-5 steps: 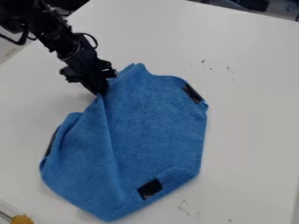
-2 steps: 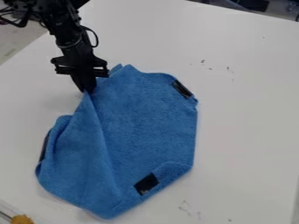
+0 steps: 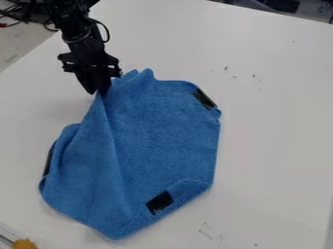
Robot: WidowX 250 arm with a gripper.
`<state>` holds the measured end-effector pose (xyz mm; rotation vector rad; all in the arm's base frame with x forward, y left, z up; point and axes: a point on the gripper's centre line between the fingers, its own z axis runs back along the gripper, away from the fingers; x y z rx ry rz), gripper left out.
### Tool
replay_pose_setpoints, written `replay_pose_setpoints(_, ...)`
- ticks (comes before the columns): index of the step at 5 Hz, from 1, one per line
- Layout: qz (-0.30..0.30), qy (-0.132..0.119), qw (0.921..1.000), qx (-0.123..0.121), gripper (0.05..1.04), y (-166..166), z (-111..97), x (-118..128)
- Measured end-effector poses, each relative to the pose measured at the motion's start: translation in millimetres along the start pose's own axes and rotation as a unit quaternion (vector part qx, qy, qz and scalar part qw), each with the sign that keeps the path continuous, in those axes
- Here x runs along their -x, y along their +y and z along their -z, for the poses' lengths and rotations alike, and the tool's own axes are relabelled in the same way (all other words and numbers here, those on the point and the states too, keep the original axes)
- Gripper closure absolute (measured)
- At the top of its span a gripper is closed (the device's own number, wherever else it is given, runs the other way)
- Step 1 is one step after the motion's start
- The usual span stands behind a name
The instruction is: Unfold the cloth from right to left
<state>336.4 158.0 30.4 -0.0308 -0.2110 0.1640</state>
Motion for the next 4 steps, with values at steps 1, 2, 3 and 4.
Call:
replay_pose_setpoints(1,0.025,0.012,0.9995,-0.014,0.325,6,-13,-9)
replay_pose_setpoints(2,0.067,0.021,0.9970,-0.032,0.094,4,-31,-24)
replay_pose_setpoints(3,0.103,0.046,0.9932,-0.030,0.081,-11,-38,-26)
replay_pose_setpoints(4,0.112,0.056,0.9918,-0.021,0.084,-18,-39,-22)
